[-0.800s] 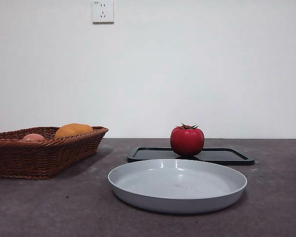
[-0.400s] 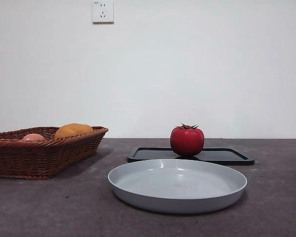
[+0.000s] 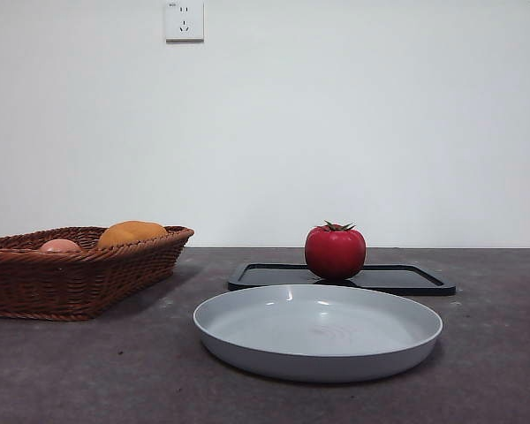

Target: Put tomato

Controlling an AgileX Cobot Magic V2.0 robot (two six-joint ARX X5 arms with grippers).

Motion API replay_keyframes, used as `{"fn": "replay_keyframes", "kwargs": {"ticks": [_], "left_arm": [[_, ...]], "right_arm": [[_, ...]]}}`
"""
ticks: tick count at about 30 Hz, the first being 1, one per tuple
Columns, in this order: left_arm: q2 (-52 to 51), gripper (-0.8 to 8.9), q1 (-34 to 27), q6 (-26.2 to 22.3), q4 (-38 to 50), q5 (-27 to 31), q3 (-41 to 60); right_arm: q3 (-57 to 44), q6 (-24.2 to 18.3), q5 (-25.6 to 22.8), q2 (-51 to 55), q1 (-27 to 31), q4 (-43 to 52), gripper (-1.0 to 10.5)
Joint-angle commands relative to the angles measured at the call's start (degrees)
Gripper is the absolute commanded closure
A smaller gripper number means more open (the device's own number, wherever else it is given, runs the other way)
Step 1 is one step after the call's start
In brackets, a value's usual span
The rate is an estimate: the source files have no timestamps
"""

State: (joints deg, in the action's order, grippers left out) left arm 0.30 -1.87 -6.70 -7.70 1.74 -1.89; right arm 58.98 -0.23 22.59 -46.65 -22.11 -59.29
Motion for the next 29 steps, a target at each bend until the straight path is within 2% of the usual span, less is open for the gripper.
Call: {"fn": "replay_keyframes", "kwargs": {"ticks": [1, 5, 29], "left_arm": [[-0.1, 8.04, -0.1, 1.3, 0.7, 0.3, 1.2], [-0.1, 8.04, -0.1, 1.6, -3.3, 0.3, 1.2], [-0.1, 8.04, -0.1, 1.7, -3.1, 0.2, 1.2]], "right_arm": [[0.5, -0.4, 0.3, -0.4, -0.4, 0.6, 9.4], [0.5, -0.4, 0.3, -0.4, -0.4, 0.6, 9.4], [0.5, -0.4, 0.3, -0.4, -0.4, 0.6, 9.4]]}}
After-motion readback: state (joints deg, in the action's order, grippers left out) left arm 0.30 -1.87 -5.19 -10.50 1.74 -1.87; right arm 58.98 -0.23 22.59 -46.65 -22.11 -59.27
